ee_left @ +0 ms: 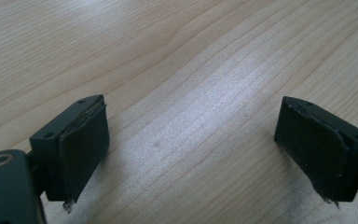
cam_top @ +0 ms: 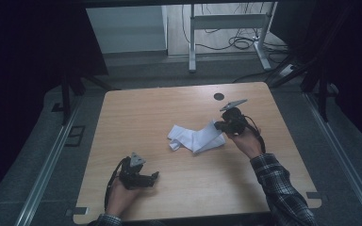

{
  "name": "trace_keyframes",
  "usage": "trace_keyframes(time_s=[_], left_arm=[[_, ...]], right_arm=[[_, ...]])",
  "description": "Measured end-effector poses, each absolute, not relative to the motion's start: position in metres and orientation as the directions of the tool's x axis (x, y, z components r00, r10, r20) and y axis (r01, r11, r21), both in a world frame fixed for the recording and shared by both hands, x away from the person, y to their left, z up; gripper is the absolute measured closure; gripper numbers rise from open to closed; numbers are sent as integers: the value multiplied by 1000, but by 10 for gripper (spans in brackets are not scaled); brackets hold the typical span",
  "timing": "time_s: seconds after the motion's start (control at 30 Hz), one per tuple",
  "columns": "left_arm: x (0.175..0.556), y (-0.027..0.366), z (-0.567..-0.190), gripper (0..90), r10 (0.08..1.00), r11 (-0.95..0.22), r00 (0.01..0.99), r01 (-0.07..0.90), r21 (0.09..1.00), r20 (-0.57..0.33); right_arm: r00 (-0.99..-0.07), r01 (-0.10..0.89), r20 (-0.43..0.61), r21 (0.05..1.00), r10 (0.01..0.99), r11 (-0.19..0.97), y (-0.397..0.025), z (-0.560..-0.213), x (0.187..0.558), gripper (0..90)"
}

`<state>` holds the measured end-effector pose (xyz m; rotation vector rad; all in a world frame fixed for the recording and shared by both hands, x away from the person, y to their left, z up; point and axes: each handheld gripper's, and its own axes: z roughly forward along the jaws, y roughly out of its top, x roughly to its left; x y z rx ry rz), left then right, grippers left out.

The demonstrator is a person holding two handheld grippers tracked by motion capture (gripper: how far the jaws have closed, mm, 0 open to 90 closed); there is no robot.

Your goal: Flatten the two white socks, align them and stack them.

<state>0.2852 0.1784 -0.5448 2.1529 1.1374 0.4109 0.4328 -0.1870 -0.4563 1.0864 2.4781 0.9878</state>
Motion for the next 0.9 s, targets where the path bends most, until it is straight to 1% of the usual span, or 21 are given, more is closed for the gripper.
trace_keyframes(time_s=[0.07, 0.27, 0.3, 0.37, 0.4, 0.43, 0.5, 0.67, 0.73, 0.9], left_arm=[[285, 178, -545, 101, 820, -404, 572, 612, 680, -28], [285, 178, -545, 101, 820, -403, 572, 613, 680, -29], [285, 178, -545, 101, 820, -403, 572, 613, 680, -29], [285, 178, -545, 101, 820, -403, 572, 613, 680, -29], [285, 178, -545, 101, 820, -403, 572, 613, 680, -29], [285, 178, -545, 101, 820, -403, 572, 610, 682, -28], [285, 178, -545, 101, 820, -403, 571, 611, 682, -27], [285, 178, -545, 101, 821, -402, 570, 612, 682, -28], [285, 178, -545, 101, 821, -402, 570, 612, 681, -28], [285, 178, -545, 100, 821, -401, 570, 612, 682, -28]], right_arm=[[-698, 531, 32, 693, 715, 487, -184, -440, 429, 840], [-720, 492, 23, 723, 694, 486, -176, -410, 423, 845], [-720, 492, 23, 723, 694, 486, -176, -410, 423, 845], [-732, 465, 19, 745, 681, 479, -171, -392, 418, 847], [-732, 465, 19, 745, 681, 479, -171, -392, 418, 847], [-742, 439, 13, 766, 670, 471, -170, -377, 414, 848], [-746, 423, 15, 783, 666, 456, -171, -365, 411, 849], [-732, 396, 23, 828, 681, 398, -188, -333, 404, 849], [-715, 397, 28, 839, 698, 373, -200, -326, 403, 849], [-674, 439, 51, 830, 737, 344, -228, -332, 406, 849]])
